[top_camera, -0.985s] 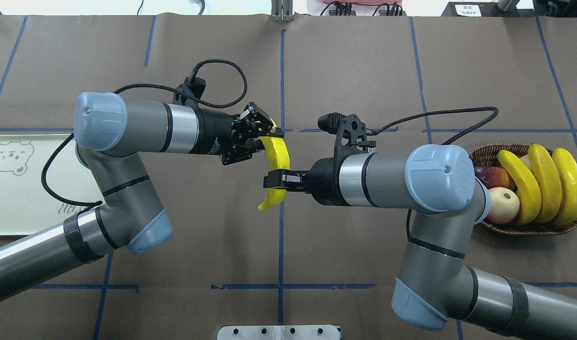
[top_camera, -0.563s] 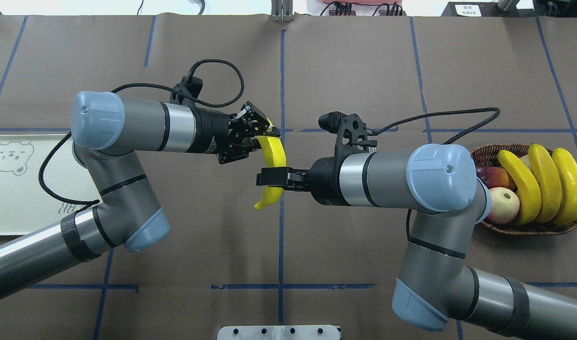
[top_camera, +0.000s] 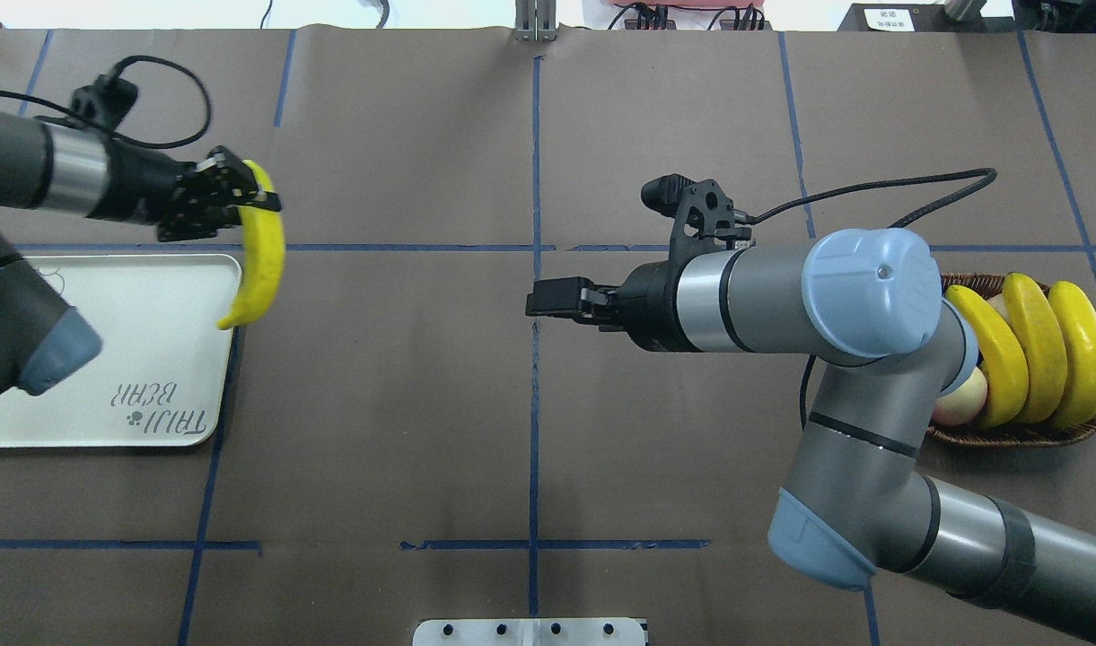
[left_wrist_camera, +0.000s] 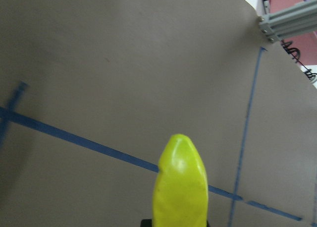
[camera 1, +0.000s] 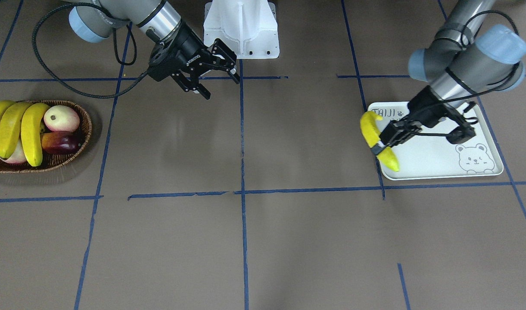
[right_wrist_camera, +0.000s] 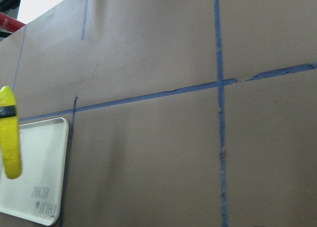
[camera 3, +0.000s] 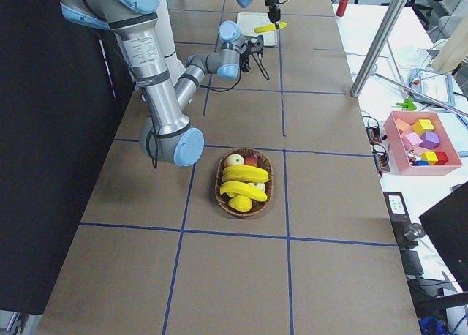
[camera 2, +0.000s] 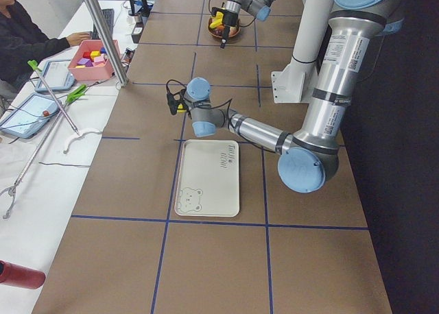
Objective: Transfer all bananas from basket to plate
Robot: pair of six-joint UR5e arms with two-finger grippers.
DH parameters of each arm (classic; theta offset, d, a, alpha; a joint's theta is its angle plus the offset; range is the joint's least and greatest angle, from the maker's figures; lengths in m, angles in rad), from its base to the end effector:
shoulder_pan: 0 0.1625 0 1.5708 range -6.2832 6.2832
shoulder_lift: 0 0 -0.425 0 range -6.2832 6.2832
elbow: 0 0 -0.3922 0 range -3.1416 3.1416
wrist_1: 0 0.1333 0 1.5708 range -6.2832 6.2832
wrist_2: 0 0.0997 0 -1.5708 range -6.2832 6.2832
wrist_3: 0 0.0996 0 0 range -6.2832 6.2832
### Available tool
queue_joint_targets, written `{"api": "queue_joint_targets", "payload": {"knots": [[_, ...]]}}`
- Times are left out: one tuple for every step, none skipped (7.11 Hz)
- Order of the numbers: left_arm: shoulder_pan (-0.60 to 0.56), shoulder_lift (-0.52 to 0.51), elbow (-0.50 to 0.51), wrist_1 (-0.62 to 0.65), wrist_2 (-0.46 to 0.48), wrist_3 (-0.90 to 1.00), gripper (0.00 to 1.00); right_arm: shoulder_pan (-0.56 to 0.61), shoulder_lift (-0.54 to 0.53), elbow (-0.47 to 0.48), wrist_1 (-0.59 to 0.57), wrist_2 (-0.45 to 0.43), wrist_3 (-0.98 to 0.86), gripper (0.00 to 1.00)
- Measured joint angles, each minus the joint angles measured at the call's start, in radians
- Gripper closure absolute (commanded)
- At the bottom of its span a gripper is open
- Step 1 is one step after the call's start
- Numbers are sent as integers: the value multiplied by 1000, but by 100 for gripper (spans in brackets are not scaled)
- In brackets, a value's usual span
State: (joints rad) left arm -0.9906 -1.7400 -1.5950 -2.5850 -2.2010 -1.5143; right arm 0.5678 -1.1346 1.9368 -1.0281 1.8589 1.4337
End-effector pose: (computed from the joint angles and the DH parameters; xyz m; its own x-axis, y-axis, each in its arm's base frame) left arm 0.2485 -0.5152 0.4414 0.2155 -0.2456 -0.9451 0.3621 0.9189 -0.1562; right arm -0.4221 -0.3938 0.1900 0.2256 -0.0115 0.9741 -0.2537 0.9647 0.0702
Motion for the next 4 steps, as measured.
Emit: {"api": "queue_joint_targets", "payload": {"knots": [[-42,84,12,8,-6,146,100,50,-13,6,-76,52,-45,1],[-77,159,26,17,0,301,100,89,-28,9,-150,87,-112,1],[-101,216,36,31,18,430,100,117,-40,9,-225,103,-191,0],[-112,255,45,48,42,517,100,135,-51,11,-280,109,-256,0]]}}
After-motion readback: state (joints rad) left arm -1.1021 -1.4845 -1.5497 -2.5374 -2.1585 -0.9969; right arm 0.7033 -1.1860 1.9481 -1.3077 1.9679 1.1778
